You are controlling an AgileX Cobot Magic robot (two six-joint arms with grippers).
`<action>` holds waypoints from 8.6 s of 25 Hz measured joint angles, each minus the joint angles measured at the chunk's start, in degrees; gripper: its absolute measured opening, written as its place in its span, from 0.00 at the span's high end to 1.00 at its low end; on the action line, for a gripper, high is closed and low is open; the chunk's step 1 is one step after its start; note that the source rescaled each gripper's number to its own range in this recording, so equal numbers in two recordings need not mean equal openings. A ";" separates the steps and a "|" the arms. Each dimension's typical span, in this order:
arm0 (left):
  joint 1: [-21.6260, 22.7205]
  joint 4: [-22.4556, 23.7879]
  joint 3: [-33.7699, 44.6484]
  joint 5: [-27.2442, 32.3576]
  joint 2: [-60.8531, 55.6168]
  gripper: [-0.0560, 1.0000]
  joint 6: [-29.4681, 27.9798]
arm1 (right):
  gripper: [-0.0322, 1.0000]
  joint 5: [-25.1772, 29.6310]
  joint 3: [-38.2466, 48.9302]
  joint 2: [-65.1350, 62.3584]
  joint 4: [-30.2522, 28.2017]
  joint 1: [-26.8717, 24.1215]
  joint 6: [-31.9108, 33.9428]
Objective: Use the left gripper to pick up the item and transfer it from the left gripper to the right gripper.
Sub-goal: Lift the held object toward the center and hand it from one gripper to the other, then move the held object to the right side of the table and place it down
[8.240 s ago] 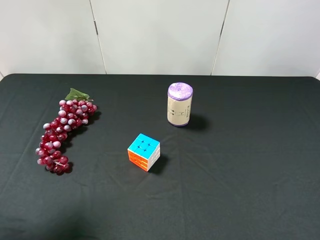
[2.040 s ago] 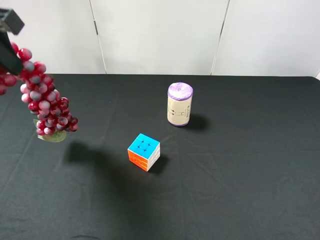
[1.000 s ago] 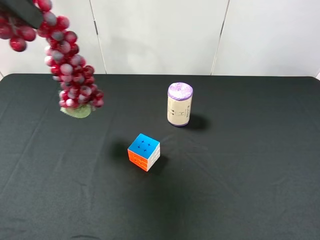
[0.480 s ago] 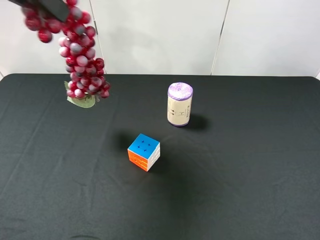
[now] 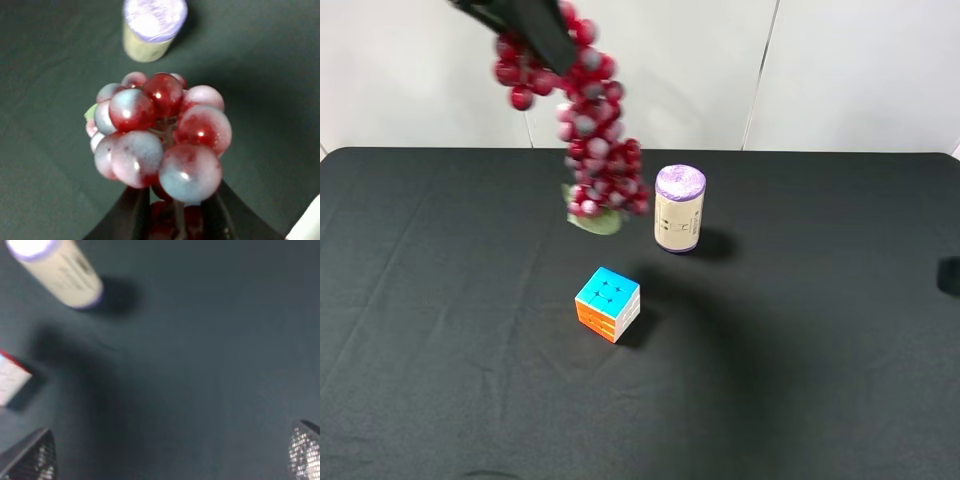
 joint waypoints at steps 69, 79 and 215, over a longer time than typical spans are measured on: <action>-14.02 1.09 -1.45 -0.16 1.46 0.94 6.43 | 0.95 -52.17 -8.29 50.67 33.82 43.48 -44.87; -14.02 1.20 -1.45 -1.82 1.46 0.95 6.48 | 0.96 -52.62 -8.29 50.67 33.82 43.48 -44.73; 35.83 17.95 70.20 -5.86 -94.68 0.00 -21.20 | 0.97 -43.17 -10.66 51.00 32.86 33.13 -29.34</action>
